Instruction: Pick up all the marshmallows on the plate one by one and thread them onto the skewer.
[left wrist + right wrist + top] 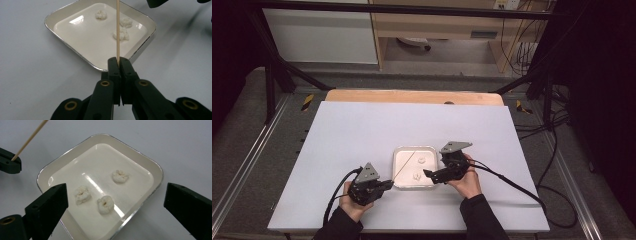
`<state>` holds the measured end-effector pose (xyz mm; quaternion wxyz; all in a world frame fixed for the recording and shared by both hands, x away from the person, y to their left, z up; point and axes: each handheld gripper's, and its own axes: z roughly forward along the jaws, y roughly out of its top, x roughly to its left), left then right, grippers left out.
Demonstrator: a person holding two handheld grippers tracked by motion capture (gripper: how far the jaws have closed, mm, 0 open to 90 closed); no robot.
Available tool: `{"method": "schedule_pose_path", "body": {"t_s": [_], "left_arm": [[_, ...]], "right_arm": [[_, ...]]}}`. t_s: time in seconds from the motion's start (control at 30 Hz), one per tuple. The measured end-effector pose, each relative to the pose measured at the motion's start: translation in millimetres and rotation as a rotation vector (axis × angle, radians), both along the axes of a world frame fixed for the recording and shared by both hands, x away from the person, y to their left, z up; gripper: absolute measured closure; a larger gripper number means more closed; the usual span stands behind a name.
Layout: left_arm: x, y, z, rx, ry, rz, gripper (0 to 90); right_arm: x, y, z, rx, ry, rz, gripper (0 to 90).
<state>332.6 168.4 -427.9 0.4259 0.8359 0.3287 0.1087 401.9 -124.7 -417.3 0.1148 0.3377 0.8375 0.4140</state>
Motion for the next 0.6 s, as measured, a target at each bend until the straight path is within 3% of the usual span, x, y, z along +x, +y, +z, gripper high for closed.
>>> {"method": "schedule_pose_path", "body": {"t_s": [0.27, 0.6], "left_arm": [[0.2, -0.4, -1.3, -0.007, 0.011, -0.002, 88.6], [-0.8, -2.2, -1.9, -0.006, 0.011, -0.007, 88.6]], "right_arm": [[5.5, 10.5, -11.5, -0.021, 0.015, 0.064, 22.4], [7.5, 14.7, -24.3, -0.071, 0.026, 0.086, 43.1]]}}
